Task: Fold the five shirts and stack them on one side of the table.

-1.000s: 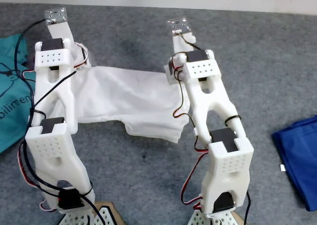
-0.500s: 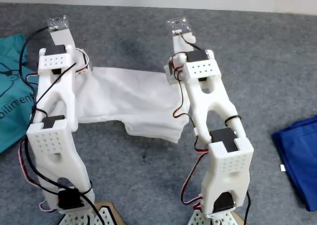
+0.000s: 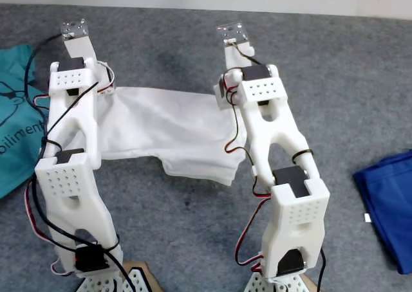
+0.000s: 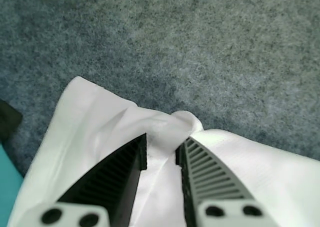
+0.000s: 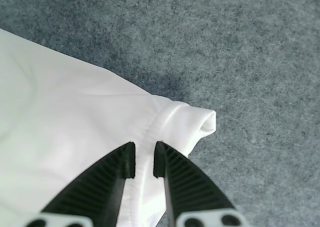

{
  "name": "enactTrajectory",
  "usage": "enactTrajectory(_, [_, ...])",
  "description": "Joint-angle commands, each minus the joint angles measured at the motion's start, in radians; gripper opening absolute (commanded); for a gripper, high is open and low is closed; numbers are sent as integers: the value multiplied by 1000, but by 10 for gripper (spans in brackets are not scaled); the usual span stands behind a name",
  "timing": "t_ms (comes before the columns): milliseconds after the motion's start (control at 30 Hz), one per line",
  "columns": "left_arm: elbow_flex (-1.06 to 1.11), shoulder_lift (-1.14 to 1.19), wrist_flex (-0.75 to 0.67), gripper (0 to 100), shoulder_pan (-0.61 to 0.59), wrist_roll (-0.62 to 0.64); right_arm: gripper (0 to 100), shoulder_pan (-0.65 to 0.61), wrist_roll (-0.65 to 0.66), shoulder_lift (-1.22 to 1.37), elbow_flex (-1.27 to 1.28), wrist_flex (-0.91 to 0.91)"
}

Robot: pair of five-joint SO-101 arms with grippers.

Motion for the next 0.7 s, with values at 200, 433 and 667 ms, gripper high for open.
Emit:
enactTrajectory(200, [-110,-18,-12,6,-88,3,80,-13,-14,-15,-15,-19])
enactTrajectory(433, [-108,-12,-12,6,-102,3,66,-47,-14,44,-21,-22])
enactTrajectory(667, [-107,-12,-12,6,-124,3,8,-44,-12,67,-27,-76])
